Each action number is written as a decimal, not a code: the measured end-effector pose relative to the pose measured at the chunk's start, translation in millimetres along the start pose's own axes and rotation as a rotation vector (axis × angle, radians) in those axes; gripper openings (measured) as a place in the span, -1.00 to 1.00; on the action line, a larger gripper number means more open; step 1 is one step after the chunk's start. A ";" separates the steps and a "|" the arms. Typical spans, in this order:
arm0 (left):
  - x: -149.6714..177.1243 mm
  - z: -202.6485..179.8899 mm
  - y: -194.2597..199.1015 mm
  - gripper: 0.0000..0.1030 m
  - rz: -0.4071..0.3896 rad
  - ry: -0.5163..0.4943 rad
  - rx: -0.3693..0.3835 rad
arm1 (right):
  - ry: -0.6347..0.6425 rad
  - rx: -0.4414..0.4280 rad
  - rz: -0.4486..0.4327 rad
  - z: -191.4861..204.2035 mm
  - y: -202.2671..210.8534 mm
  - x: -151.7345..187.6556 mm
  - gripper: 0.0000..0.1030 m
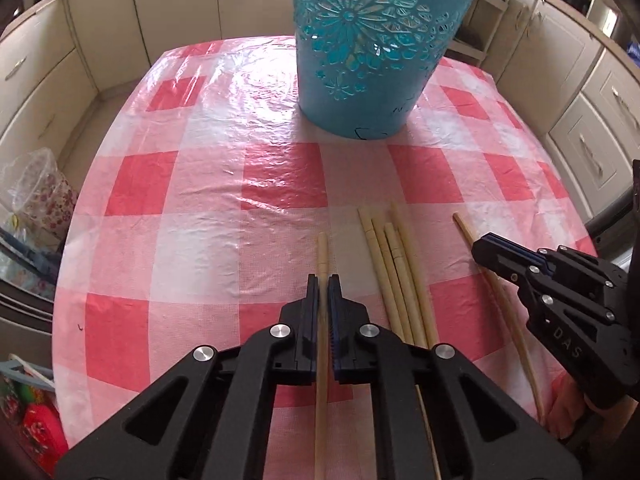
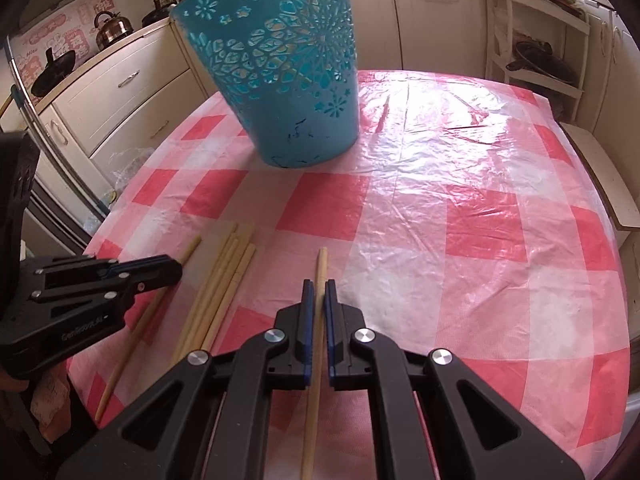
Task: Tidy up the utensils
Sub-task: 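Raise the chopstick in the left tool over the basket and release it inside, then raise the chopstick in the right tool over the basket and release it inside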
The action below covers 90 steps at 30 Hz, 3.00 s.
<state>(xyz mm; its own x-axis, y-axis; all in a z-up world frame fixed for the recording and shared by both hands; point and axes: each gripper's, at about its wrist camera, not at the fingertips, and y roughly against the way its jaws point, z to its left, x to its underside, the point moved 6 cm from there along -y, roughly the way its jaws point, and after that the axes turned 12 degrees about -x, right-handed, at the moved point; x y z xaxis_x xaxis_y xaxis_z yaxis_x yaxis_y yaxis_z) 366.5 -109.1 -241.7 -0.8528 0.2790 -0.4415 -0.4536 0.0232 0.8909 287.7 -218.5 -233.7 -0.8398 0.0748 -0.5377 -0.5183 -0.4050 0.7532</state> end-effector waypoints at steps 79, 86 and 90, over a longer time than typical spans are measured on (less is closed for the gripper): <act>-20.4 125.9 83.0 0.39 -0.488 0.519 -0.148 | -0.017 -0.081 -0.026 2.5 1.8 3.8 -0.61; 6.7 126.9 40.9 0.39 -0.381 0.537 -0.120 | 0.203 0.161 0.032 23.4 -4.1 9.6 -0.77; 18.9 126.1 18.1 0.39 -0.310 0.545 -0.087 | 0.141 0.109 0.037 18.1 -1.5 8.1 -0.90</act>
<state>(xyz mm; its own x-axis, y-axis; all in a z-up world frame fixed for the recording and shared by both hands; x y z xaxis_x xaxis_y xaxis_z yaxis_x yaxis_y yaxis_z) 374.8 17.6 -220.5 -0.6774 -0.2578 -0.6890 -0.7005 -0.0598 0.7111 278.7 -200.8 -232.3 -0.8314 -0.0700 -0.5512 -0.5086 -0.3036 0.8057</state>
